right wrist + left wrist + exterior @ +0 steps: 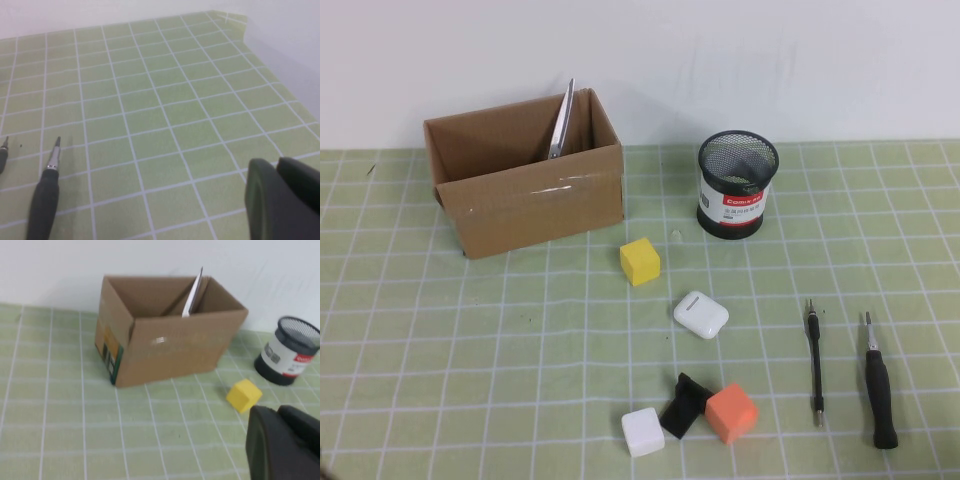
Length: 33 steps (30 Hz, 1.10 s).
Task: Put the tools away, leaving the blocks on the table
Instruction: Pick up the black Screwdriver from the table
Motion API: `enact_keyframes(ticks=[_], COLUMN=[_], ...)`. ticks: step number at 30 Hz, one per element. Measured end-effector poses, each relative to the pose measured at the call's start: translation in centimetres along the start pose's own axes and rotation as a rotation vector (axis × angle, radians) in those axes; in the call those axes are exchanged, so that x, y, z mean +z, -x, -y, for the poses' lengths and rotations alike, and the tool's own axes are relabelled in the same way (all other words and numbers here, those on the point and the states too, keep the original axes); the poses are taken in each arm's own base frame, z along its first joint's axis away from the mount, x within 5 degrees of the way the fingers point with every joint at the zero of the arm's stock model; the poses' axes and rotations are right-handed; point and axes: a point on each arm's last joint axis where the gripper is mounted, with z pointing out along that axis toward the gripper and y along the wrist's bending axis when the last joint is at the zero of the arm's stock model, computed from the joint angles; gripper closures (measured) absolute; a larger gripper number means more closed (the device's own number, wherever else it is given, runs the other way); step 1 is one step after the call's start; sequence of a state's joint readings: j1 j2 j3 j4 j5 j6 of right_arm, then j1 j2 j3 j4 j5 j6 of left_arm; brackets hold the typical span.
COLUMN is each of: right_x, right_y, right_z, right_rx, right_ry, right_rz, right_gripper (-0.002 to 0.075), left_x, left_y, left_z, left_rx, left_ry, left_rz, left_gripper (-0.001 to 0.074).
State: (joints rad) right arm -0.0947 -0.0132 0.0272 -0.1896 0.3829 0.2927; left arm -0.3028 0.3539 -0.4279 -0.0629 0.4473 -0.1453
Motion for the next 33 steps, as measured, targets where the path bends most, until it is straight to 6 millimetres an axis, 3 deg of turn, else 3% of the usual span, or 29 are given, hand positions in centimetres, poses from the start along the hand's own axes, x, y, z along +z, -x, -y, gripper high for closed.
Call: enact_keyframes(ticks=[7, 24, 28, 33], right_x=[0.0, 0.0, 0.0, 0.0], right_y=[0.0, 0.0, 0.0, 0.0], right_z=[0.0, 0.0, 0.0, 0.0], right_rx=[0.0, 0.0, 0.0, 0.0], right_ry=[0.0, 0.0, 0.0, 0.0], right_rz=[0.0, 0.0, 0.0, 0.0], right_gripper=[0.0736, 0.0736, 0.0736, 0.0736], left_x=[-1.3, -1.2, -0.7, -0.4], left_y=[-2.6, -3.1, -4.1, -5.4], left_z=[-0.4, -0.5, -0.9, -2.0], left_rx=[-0.014, -0.014, 0.027, 0.106], left_ry=[-0.015, -0.01, 0.017, 0.102], left_rz=[0.022, -0.007, -0.015, 0.118], left_gripper=[0.0735, 0.0735, 0.0735, 0.0736])
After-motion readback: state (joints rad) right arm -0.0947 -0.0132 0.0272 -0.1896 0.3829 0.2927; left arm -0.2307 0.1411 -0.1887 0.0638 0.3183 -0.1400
